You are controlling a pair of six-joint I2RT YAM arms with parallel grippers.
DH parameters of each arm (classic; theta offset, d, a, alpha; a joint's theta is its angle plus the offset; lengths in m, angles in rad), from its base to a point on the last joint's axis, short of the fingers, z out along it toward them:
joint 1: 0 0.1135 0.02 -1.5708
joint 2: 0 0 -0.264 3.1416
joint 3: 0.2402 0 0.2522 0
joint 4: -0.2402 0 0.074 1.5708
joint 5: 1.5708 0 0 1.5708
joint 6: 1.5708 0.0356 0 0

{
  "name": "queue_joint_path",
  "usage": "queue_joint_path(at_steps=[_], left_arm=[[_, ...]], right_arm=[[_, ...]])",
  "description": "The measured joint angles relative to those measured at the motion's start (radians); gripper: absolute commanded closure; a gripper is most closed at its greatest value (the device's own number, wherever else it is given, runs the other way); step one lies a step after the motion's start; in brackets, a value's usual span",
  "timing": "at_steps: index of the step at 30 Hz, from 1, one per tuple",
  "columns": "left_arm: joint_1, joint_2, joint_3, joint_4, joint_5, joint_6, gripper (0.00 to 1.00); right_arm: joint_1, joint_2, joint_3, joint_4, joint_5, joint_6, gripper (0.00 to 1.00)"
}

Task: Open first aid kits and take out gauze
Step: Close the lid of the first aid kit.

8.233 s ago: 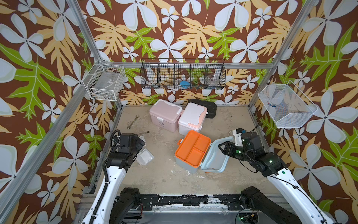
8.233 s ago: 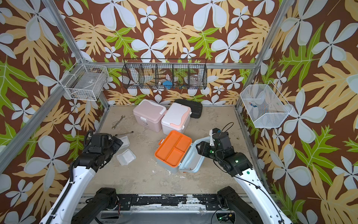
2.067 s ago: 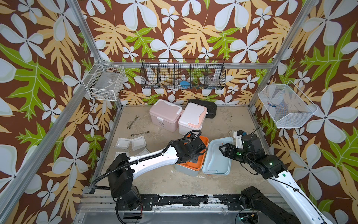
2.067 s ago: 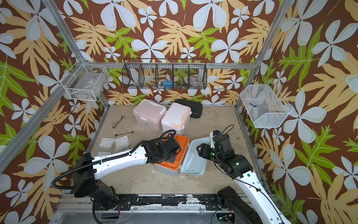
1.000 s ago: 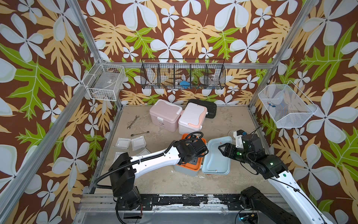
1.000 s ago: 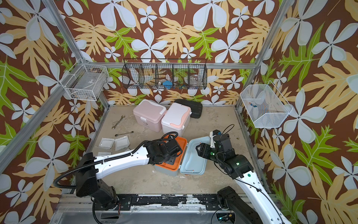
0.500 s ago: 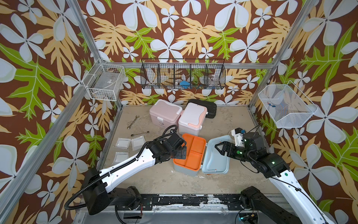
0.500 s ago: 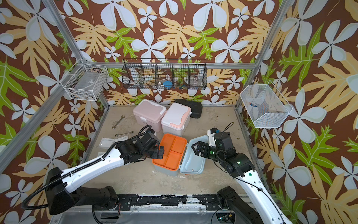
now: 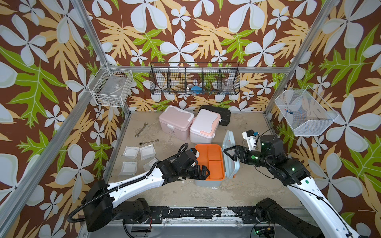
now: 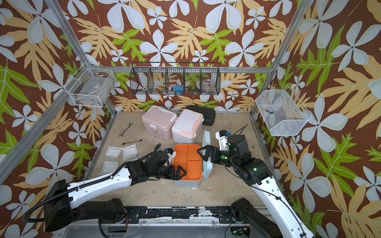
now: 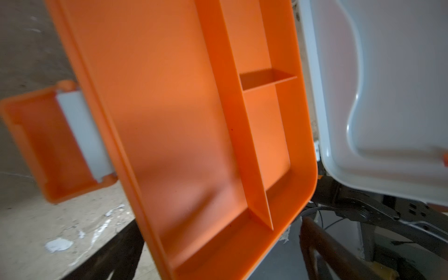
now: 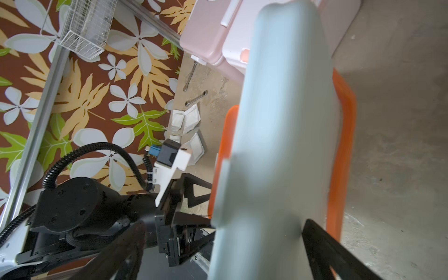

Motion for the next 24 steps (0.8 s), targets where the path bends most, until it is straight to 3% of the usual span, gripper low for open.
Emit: queue_joint_path(at_steps=[4, 10, 14, 24], left_arm=[[0.003, -0.071, -0.021, 0.011, -0.023, -0.018, 0.00], [0.059, -0.283, -0.077, -0.072, -0.154, -0.046, 0.00], [0.127, -0.336, -0.111, -0.124, -0.175, -0.053, 0.00], [0.348, -0.341, -0.181, 0.033, 0.010, -0.048, 0.00]], right_arm=[[0.074, 0.039, 0.014, 0.031, -0.005, 0.026, 0.00], [0.133, 0.076, 0.015, 0.076, -0.004, 0.048, 0.00], [0.164, 0.104, -0.019, 0.108, -0.003, 0.056, 0.00], [0.260, 0.177, -0.117, 0.135, 0.081, 0.076, 0.00]])
